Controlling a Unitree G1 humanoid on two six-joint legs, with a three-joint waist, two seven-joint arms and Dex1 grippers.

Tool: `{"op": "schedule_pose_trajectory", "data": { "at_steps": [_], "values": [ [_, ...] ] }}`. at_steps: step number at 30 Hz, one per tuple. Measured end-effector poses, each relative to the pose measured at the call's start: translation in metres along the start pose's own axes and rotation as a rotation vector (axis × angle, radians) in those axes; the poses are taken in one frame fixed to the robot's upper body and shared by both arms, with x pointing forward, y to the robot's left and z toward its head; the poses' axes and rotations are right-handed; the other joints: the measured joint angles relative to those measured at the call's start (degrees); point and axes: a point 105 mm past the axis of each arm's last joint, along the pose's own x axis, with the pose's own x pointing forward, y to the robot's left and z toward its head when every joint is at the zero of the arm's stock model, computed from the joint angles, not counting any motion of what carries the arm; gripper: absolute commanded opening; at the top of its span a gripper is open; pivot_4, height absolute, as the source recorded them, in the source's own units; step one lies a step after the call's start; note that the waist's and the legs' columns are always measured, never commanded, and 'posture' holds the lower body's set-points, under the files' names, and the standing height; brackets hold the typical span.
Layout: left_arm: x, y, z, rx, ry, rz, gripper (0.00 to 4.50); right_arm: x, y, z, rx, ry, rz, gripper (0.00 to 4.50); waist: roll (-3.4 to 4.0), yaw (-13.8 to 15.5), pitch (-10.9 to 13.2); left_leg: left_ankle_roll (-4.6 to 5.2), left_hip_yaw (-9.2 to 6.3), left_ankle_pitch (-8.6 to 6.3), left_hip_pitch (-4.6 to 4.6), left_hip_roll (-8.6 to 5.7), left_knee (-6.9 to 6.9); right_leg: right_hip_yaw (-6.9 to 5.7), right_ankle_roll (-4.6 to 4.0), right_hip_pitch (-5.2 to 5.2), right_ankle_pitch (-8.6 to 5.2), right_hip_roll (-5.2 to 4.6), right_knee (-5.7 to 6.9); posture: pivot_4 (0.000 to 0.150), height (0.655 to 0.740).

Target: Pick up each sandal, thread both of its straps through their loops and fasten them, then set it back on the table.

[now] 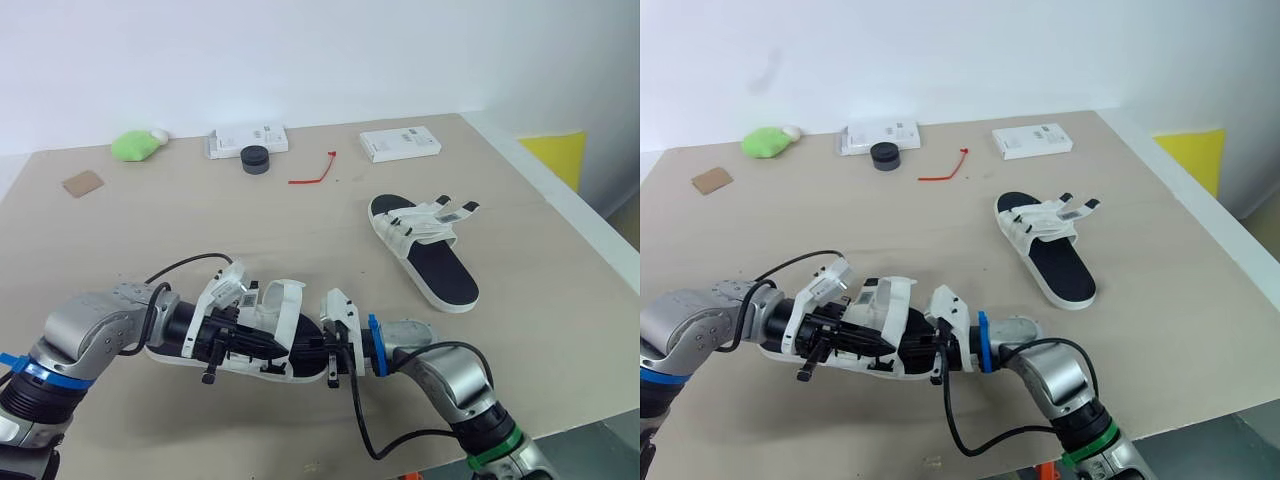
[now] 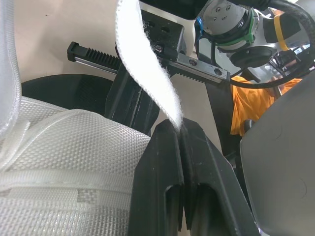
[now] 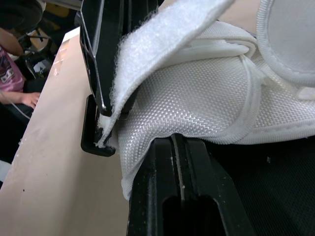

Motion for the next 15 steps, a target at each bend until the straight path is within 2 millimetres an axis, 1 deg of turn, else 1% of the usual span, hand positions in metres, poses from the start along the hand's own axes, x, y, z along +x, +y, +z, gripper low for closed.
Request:
{"op": "schedule_pose_trajectory", "data": {
  "at_steps": [4,6,15],
  "values": [
    [-0.001,0.001,0.0,0.001,-0.002,0.011,0.07,0.001,-0.002,0.0,-0.034,0.02,0.021,0.0,0.0,-0.08,0.0,0.0,0.01,0.01,0.1,0.0,0.01,0.05,0.08,0.04,0.03,0.03,0.03,0.15,0.74],
    [-0.002,0.002,0.001,0.002,-0.009,0.028,0.07,0.002,-0.005,0.001,-0.055,0.037,0.041,0.0,0.07,-0.14,0.05,-0.01,0.03,0.01,0.19,0.0,0.05,0.11,0.3,0.12,-0.03,0.04,0.03,0.15,0.74],
    [-0.001,0.004,0.0,-0.006,-0.033,0.058,0.07,0.0,-0.012,0.003,-0.1,0.083,0.122,0.0,0.24,-0.11,0.17,-0.01,0.07,0.02,0.28,-0.02,0.37,0.17,0.53,0.38,0.09,0.02,0.03,0.15,0.74]
  ]
}}
